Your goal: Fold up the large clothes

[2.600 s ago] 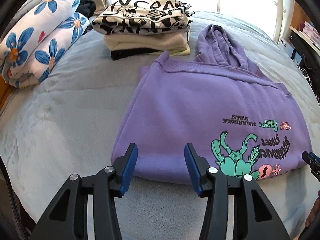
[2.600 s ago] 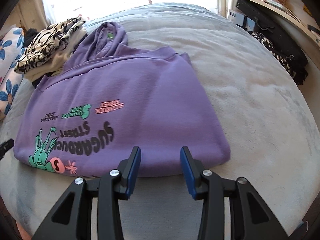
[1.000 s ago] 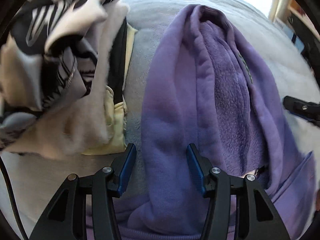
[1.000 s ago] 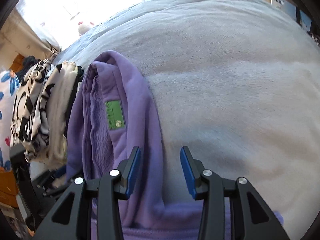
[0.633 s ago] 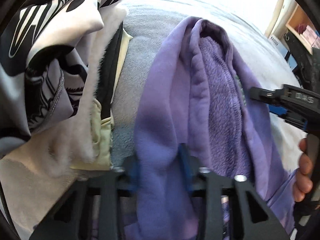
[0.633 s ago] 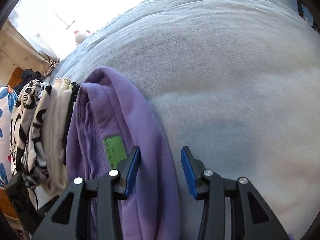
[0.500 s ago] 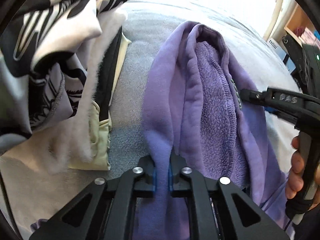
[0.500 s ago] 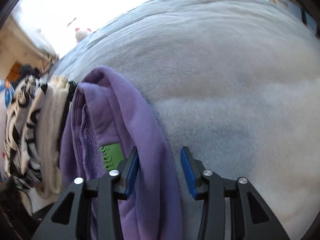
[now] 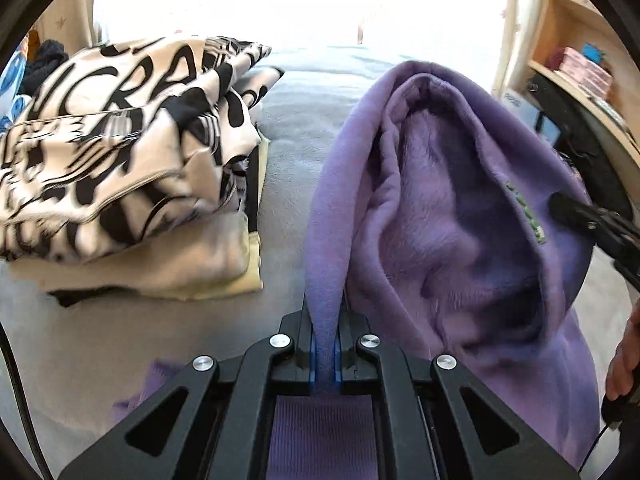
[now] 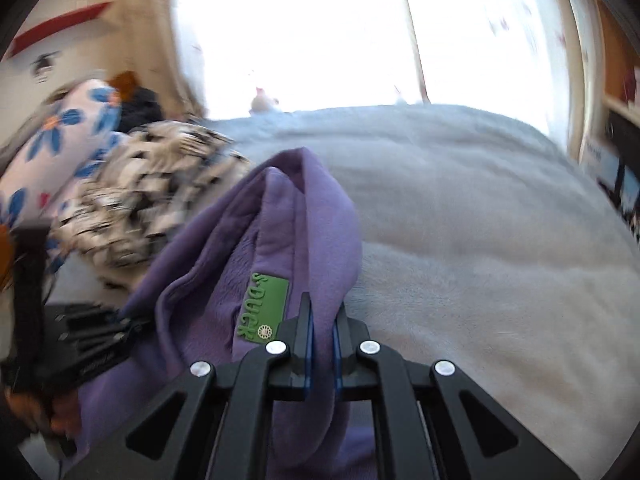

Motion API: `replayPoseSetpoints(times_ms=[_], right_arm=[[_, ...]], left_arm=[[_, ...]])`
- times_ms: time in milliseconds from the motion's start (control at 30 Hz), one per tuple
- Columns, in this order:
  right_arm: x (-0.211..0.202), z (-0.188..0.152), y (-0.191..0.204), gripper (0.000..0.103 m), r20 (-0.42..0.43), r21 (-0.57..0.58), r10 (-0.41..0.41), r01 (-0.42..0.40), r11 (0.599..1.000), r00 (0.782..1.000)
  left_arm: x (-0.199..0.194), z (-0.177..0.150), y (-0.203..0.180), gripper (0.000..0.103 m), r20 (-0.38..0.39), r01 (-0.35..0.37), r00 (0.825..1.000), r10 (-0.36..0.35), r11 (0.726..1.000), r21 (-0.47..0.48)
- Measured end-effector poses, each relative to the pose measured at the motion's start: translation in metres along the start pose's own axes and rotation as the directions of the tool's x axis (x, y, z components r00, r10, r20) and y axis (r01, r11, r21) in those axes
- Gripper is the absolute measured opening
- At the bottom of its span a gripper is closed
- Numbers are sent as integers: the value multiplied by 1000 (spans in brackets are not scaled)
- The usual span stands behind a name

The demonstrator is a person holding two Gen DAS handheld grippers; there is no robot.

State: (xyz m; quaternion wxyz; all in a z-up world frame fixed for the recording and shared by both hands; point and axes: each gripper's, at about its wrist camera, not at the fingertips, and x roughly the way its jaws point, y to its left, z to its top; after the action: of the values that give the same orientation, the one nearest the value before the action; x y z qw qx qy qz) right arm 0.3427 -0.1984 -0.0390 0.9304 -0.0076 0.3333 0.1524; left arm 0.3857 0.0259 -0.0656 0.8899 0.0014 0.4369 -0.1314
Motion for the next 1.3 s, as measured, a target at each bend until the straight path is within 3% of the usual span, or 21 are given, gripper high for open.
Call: replayPoseSetpoints(times_ms=[167, 267, 333, 433, 533, 633, 800, 867, 967, 1033, 1133, 1300], right_arm=[[-60, -39, 42, 7, 74, -158, 12, 0, 987, 997], [-75, -83, 70, 9, 44, -269, -48, 58, 962, 998], [-70, -110, 77, 9, -30, -307, -82, 69, 949, 996], [-65, -132, 73, 11, -135, -260, -112, 74, 963, 984], [-71, -129, 57, 19, -179, -145, -88, 62, 987, 980], [-86, -119, 49, 29, -162, -77, -70, 58, 995, 984], [-105, -107, 36, 42, -144, 18, -28, 31, 999, 989], [-102, -100, 27, 43, -139, 82, -1, 12, 997, 990], [-101, -89, 3, 45, -123, 213, 52, -25, 977, 991], [-92, -79, -16, 50, -116, 320, 84, -43, 946, 990], [-68, -65, -47, 52, -106, 499, 143, -72, 863, 984], [-21, -47, -87, 52, -98, 673, 205, -87, 735, 974]], left_arm=[[-32, -54, 5, 5, -1, 84, 996, -84, 995, 47], [-39, -88, 9, 7, -55, 121, 991, -119, 991, 53], [-42, -104, 10, 10, -87, 111, 991, -106, 992, 61], [-44, -122, 13, 13, -133, 97, 987, -88, 993, 67], [-53, -128, 21, 14, -145, 79, 987, -68, 995, 67], [-62, -119, 22, 16, -145, 65, 988, -54, 995, 75], [-80, -96, 8, 33, -101, 60, 994, -49, 992, 114], [-80, -74, 0, 48, -79, 63, 995, -52, 988, 139], [-81, -42, -11, 55, -55, 76, 996, -67, 983, 168], [-73, -18, -15, 55, -47, 72, 997, -65, 983, 170], [-55, 12, -27, 55, -49, 73, 997, -66, 985, 158], [-19, 42, -37, 55, -58, 68, 996, -61, 989, 129]])
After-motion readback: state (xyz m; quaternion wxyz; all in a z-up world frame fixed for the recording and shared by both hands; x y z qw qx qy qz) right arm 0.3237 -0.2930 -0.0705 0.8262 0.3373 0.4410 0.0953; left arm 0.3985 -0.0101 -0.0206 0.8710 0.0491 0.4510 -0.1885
